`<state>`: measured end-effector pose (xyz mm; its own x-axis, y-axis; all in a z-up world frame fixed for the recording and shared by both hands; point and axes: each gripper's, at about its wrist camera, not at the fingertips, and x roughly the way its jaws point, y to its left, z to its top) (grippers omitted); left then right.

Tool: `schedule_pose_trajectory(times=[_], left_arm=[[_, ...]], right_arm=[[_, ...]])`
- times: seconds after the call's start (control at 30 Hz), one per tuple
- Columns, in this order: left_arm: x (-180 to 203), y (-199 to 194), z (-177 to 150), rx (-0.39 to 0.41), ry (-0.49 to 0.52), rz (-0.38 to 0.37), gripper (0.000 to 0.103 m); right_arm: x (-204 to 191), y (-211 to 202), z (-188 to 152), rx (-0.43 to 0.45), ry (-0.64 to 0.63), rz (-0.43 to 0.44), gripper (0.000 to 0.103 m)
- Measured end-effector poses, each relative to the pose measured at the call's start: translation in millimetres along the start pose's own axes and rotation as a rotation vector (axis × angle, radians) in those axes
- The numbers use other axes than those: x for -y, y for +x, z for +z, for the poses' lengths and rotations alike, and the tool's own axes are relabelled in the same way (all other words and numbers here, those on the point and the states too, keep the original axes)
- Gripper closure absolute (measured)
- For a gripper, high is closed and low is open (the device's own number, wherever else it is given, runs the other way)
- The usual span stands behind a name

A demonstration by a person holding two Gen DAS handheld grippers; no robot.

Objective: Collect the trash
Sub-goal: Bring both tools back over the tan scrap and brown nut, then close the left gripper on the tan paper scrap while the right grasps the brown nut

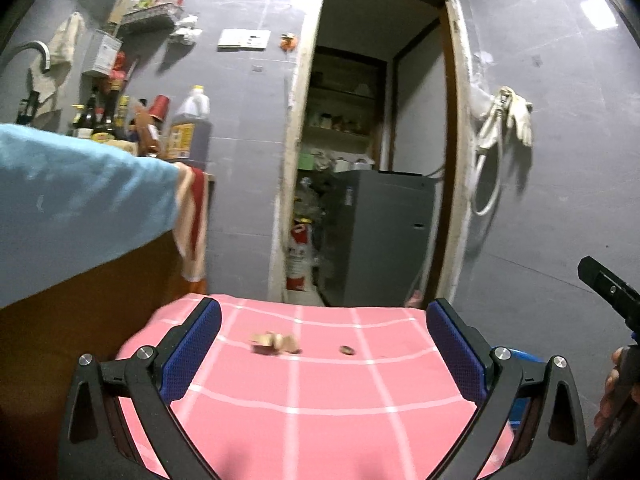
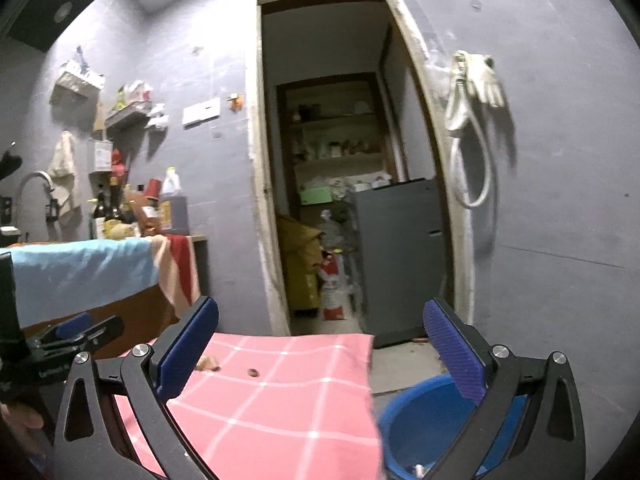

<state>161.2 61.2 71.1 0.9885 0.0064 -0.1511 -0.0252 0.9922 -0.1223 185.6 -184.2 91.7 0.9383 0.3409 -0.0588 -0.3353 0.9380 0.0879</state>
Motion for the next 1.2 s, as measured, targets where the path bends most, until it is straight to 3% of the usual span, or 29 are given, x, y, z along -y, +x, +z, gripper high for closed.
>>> schedule_pose_trajectory(times=[0.4,0.7,1.0,1.2], left_arm=[[-52.5,21.4,-11.9,-0.047,-0.021,0.093,0.002],[-71.1,60.7,-21.2,-0.121,-0.046,0.135,0.002],[-70.0,107.8,-28.2,-0.230,-0.016,0.168,0.002],[-73.7,140.4,-34.7,-0.355,-0.002,0.157,0.002]], right_arm=[[-60.7,62.6,-10.6,-0.062,-0.102,0.143,0.000],[-70.0,123.2,-33.0,-0.177,-0.125,0.169,0.000],[-62.2,179.3,-52.2,-0.332,-0.126,0.169,0.000],[-49.9,222.0,-65.6,-0.525,-0.092,0.167,0.000]])
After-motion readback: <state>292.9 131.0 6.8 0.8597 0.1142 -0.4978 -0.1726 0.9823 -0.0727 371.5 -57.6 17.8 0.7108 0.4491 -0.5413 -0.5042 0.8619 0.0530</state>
